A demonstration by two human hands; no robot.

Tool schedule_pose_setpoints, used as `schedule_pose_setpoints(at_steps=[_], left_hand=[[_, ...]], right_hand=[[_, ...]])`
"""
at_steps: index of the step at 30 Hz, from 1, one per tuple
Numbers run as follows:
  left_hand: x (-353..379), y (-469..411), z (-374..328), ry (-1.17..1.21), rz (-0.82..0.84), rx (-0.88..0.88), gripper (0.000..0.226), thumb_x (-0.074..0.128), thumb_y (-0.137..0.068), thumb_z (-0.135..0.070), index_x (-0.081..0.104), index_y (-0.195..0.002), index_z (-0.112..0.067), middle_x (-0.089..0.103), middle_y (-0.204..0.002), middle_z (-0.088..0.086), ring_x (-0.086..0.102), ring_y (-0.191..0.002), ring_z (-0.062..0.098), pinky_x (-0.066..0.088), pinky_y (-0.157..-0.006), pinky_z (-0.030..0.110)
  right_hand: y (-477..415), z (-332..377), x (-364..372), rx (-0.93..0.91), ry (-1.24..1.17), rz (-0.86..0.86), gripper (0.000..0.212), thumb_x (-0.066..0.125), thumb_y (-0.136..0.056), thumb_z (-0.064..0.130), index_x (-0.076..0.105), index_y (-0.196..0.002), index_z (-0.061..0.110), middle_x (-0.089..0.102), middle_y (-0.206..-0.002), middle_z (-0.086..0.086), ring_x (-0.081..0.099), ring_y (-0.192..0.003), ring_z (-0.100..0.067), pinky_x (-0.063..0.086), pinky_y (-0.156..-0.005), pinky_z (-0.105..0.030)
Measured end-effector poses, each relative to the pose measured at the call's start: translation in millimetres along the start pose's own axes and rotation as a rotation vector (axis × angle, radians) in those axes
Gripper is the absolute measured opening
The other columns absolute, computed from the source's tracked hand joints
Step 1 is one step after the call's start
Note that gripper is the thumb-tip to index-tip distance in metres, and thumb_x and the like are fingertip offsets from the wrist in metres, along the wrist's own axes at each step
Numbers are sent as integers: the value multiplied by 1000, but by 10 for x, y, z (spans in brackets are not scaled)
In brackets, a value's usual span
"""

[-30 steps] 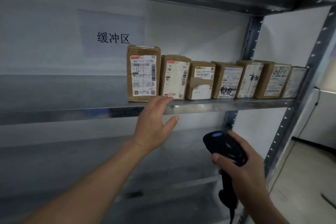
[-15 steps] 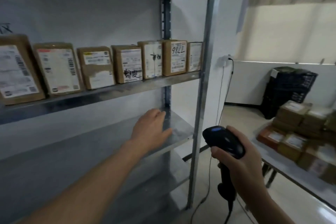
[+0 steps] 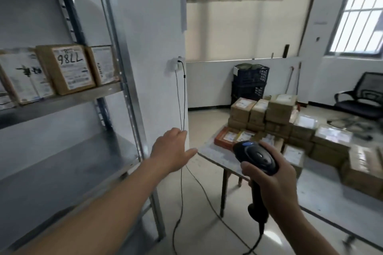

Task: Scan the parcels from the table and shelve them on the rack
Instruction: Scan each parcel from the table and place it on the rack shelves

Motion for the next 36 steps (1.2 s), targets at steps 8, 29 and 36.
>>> schedule_pose_setpoints(at_steps=[8,29,36], left_hand=[[580,-730,-872,93,64,105,63,56,-94,-57,47,-143,-18,51,-138,2,52,-120,19,47,-93,34],[2451,-2985,-2674,256,349,388,65,59,-94,-54,46,-145,-16,48,-142,6,50,-125,25,45,-94,35],[2988,-3308,-3287,292,430,402,67,66,-88,-58,50,-138,-16,50,-138,6,53,-121,24,46,-90,32]], right_hand=[[-398,-373,-866,17,69,-178,59,92,-68,19,61,-110,48,70,-97,15,70,-89,-25,61,-79,-56],[-1901,-1510,-2125,177,180,-557,86,84,-52,52,62,-133,30,71,-115,2,74,-95,-29,63,-77,-52],[-2334,-1941,-2492,240,186,-563,86,84,-53,50,62,-133,30,71,-114,3,74,-95,-27,61,-81,-57]])
Point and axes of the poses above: each hand's wrist, its own y-axis away from the middle knuckle, its own x-axis out of the palm, z = x × y, the point moved 5 cm from there along -y, towards the middle knuckle
